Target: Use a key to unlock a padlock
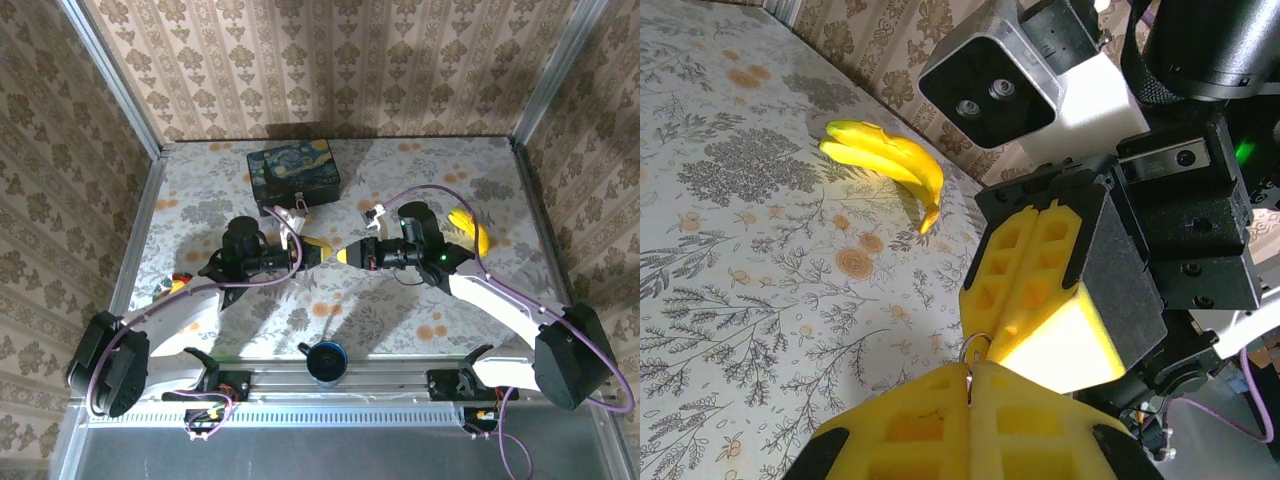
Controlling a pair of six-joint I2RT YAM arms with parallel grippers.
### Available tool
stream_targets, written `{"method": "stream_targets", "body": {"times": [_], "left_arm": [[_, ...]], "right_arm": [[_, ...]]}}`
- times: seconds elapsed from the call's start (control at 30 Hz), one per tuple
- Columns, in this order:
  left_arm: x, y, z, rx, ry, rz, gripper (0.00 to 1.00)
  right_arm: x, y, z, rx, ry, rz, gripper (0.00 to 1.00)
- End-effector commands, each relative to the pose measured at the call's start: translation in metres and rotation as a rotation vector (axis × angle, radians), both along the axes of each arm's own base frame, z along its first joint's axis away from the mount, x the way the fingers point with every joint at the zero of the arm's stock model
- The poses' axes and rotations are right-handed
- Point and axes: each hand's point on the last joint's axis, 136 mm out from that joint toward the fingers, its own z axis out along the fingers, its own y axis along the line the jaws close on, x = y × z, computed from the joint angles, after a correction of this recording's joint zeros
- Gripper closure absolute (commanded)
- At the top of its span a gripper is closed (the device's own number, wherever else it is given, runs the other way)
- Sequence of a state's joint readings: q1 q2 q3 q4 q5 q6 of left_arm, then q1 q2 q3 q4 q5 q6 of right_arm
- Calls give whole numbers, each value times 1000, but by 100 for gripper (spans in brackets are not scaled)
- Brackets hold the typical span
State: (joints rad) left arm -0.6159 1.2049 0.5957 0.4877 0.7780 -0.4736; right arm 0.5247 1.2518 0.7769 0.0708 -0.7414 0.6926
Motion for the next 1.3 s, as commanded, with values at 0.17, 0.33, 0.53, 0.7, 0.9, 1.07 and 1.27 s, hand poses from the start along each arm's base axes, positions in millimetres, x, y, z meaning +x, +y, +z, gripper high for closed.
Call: {"method": "stream_targets", "body": {"times": [0.17, 0.33, 0.53, 0.7, 0.9, 1.07, 1.27], "left_arm": [[3, 11, 8, 50, -14, 73, 100], [4, 13, 5, 70, 11, 95, 100], [5, 16, 1, 97, 60, 120, 100], [12, 23, -6, 140, 112, 184, 100], [17, 32, -14, 157, 191, 232, 100], [21, 37, -17, 148, 234, 261, 100], [26, 43, -16, 133, 279, 305, 100]], "right_arm": [[-1, 4, 7, 21, -17, 6, 93], [0, 3, 8, 19, -23, -4, 86], [2, 1, 9, 8, -30, -19, 75], [4, -1, 9, -8, -41, -37, 66], [6, -6, 12, -37, -61, -64, 56], [8, -11, 16, -52, -95, -93, 51], [11, -20, 6, -191, -169, -164, 51]]}}
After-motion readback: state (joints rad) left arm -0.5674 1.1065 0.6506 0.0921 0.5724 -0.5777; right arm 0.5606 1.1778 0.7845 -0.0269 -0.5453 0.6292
